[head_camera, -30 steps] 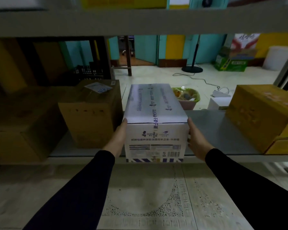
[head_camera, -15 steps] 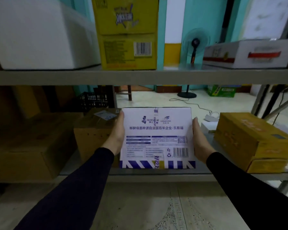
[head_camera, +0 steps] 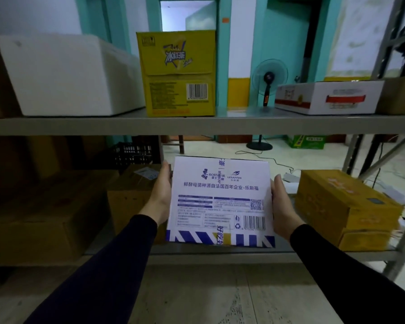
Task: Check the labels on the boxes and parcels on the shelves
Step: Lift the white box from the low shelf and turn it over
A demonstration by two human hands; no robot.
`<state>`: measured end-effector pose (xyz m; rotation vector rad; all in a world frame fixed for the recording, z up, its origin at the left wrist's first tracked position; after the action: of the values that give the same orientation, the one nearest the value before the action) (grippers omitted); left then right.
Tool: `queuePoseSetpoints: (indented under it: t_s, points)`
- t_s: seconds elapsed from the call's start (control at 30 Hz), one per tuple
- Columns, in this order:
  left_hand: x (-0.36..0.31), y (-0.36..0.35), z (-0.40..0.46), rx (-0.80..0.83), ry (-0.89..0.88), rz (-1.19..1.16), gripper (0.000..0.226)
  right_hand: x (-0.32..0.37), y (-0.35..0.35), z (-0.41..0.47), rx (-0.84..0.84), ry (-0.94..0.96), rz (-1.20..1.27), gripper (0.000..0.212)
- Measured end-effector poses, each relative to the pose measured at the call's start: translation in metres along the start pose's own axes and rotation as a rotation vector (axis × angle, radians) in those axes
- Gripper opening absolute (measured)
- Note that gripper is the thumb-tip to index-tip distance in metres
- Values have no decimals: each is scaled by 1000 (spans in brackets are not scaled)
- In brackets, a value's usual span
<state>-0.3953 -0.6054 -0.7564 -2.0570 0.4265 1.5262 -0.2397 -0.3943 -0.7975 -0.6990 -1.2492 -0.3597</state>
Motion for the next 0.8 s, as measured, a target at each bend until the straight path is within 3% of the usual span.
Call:
queuePoseSetpoints:
  t_s: [0.07, 0.13, 0.2, 0.37, 0.53, 0.67, 0.8]
  points:
    - [7, 9, -7, -71, -16, -67, 59, -11, 13, -7, -80, 43, 82, 60]
    - [16, 23, -7, -151, 48, -109, 70, -24, 28, -11, -159, 38, 125, 61]
    - [25, 35, -7, -165, 127, -88, 67, -32, 34, -15, -196, -26, 132, 67]
    - [51, 37, -13, -7, 222, 164, 38, -38, 27, -26, -46, -149, 77, 62]
    - [66, 55, -21, 18, 212, 111, 33, -46, 29, -32, 23, -212, 55, 65]
    - [67, 53, -24, 132, 166, 143, 53, -42, 18, -33, 101, -280, 16, 57]
    - [72, 46, -25, 176, 234, 97, 37, -58, 19, -40, 161, -282, -163, 39]
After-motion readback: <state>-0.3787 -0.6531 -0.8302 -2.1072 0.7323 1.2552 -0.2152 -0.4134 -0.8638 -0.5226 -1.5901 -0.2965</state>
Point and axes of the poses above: each hand's wrist, its own z-axis towards the middle knuckle, its own y-axis out of the back of the hand, x = y × z, the point moved 5 cm from there along z, towards the middle knuckle, and after that the axes turned 12 degrees about y, right-handed, at the moved point
